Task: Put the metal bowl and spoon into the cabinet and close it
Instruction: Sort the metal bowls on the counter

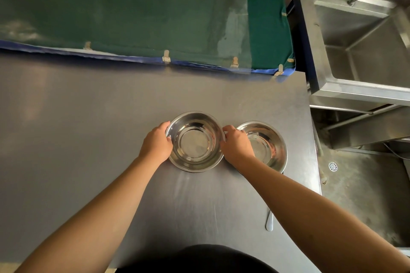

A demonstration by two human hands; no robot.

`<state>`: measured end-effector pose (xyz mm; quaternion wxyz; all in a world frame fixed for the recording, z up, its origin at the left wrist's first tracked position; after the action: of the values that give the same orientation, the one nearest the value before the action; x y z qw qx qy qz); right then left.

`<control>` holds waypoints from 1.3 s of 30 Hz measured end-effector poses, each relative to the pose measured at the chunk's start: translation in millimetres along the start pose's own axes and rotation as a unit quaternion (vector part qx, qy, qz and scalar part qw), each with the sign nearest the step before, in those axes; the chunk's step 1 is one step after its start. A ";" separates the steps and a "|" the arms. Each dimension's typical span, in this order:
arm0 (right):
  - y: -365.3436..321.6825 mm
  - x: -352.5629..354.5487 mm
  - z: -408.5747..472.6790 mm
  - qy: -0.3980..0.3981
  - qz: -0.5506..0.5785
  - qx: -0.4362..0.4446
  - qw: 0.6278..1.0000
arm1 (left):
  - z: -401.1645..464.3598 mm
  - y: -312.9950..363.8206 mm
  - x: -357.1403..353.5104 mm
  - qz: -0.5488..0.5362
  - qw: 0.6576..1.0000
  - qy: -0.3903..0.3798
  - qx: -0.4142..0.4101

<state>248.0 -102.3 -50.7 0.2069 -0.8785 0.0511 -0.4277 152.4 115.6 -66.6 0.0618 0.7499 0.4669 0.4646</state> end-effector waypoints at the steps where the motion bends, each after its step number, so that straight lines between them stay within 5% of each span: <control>1: -1.0 -1.4 -1.2 -0.005 0.011 -0.003 1.000 | -2.8 -1.8 0.4 0.001 1.000 0.001 0.002; 18: 7.1 36.1 -35.7 0.064 0.087 0.031 0.994 | -35.7 44.2 17.7 -0.007 0.997 0.064 -0.048; 28: 90.6 88.4 -52.6 0.131 0.110 -0.020 0.985 | -26.8 135.3 -28.8 0.002 0.993 0.012 -0.116; 39: 151.3 71.3 -55.9 0.104 0.119 -0.084 0.984 | -13.2 144.8 -87.4 -0.004 0.991 -0.073 -0.112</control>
<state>262.9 -276.8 -29.5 0.1751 -0.8311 0.2122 -0.4833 224.0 -35.6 -38.8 0.1812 0.7681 0.4093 0.4578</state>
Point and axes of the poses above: each hand's wrist, its own z-axis towards the middle knuckle, its own x-axis out of the back of the hand, y = z × x, the point moved 3 cm from there along z, towards the middle knuckle, and after that the axes turned 10 degrees about -y, right-handed, at the moved point
